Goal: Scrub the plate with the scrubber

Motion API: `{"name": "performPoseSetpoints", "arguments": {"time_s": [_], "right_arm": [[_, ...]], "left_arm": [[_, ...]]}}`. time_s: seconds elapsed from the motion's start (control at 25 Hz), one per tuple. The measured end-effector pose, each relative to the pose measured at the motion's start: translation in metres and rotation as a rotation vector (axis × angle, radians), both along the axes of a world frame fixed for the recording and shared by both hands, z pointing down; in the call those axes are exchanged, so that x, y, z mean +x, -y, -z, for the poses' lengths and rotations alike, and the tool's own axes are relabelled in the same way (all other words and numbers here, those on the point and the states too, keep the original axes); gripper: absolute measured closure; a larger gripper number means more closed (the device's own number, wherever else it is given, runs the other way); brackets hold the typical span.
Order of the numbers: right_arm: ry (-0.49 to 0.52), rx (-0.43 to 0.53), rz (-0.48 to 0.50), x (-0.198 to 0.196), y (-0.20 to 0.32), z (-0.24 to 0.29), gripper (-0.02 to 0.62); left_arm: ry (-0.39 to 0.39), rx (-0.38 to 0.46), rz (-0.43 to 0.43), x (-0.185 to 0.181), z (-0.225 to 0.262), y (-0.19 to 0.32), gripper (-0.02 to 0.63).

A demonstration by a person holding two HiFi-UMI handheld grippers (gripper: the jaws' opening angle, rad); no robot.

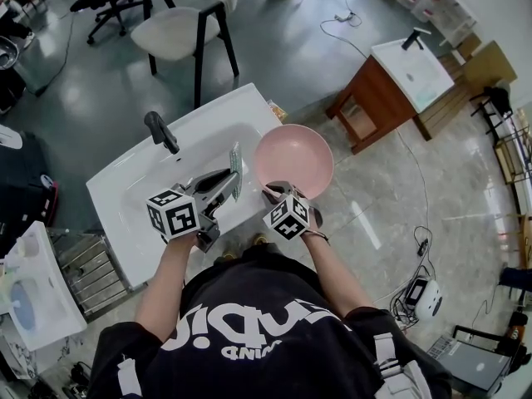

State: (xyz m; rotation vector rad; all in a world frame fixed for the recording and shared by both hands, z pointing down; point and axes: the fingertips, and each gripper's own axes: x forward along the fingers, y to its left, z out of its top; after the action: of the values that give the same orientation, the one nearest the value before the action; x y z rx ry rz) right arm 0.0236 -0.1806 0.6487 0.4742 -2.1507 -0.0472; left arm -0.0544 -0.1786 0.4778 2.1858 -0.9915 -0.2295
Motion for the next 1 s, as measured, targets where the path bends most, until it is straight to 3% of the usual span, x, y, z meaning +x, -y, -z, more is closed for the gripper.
{"name": "performPoseSetpoints", "arguments": {"time_s": [0.56,0.64,0.76,0.88,1.0], "right_arm": [[0.106,0.005,-0.020,-0.006,-0.002,0.028,0.472],[0.158,0.004,-0.052,-0.006,0.000,0.041,0.486],[0.275,-0.013,-0.094,-0.007,0.001,0.066,0.567],[0.425,-0.059,-0.136,-0.009,-0.001,0.095,0.577],[0.543,-0.043,-0.198,-0.005,0.003,0.127,0.577]], "left_arm": [[-0.015,-0.004,-0.008,0.002,0.001,-0.006,0.528],[-0.012,0.000,-0.009,0.003,0.002,-0.006,0.528],[-0.003,0.007,-0.014,0.004,0.004,-0.006,0.528],[0.030,0.025,-0.017,0.005,0.007,-0.007,0.528],[0.101,0.073,-0.015,0.006,0.014,-0.008,0.528]]}}
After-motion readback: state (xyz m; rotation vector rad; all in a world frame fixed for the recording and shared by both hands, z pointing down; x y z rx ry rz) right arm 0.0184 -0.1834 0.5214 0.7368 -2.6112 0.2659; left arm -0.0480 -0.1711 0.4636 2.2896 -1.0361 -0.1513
